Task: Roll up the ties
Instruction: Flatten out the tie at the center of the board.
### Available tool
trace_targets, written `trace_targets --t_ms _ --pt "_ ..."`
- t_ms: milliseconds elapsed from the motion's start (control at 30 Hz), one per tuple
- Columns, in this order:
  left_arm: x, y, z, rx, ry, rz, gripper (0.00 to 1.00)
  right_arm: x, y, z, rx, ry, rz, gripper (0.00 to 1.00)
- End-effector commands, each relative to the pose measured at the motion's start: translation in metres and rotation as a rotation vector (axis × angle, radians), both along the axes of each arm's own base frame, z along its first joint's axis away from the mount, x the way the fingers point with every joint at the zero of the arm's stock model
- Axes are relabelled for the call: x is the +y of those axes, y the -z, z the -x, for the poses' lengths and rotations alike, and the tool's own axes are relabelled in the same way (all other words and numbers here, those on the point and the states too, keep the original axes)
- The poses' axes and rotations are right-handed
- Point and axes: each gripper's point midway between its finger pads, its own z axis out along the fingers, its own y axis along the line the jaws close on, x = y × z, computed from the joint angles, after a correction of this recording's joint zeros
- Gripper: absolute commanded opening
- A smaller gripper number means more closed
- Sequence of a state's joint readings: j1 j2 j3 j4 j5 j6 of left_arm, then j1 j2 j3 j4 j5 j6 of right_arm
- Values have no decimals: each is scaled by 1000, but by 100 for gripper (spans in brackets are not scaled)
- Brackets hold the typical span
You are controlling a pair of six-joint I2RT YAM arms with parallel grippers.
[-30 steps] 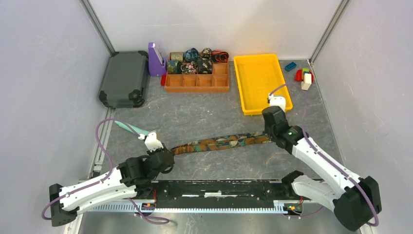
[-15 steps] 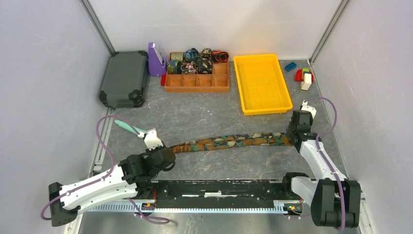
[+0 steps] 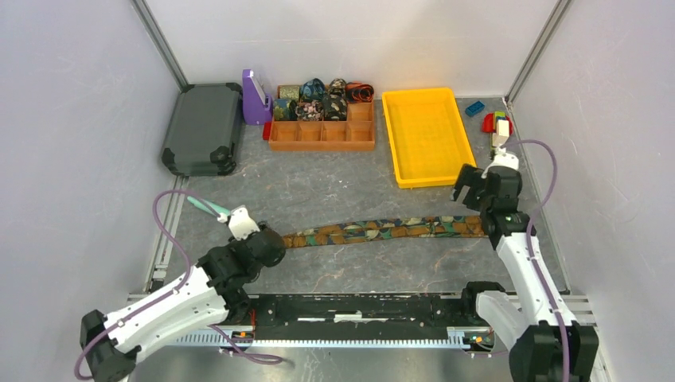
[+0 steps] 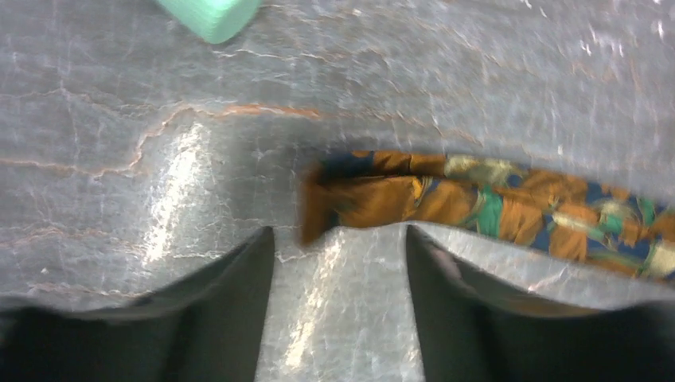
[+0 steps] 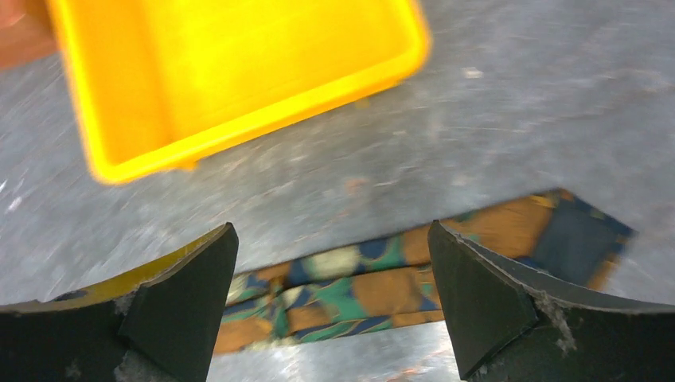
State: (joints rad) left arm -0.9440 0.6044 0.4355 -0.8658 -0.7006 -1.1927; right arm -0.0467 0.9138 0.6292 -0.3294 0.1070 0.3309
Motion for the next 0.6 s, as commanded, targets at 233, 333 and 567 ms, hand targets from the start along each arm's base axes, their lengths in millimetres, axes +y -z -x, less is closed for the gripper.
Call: trace_targets --t_ms 233,333,567 --pt "-9 -23 -31 73 10 98 96 153 22 44 39 -538 -114 77" --pt "-17 -39 -41 77 82 44 88 174 34 58 39 -587 -139 61" --pt "-70 -52 -81 142 282 22 63 234 60 93 67 -722 -184 50"
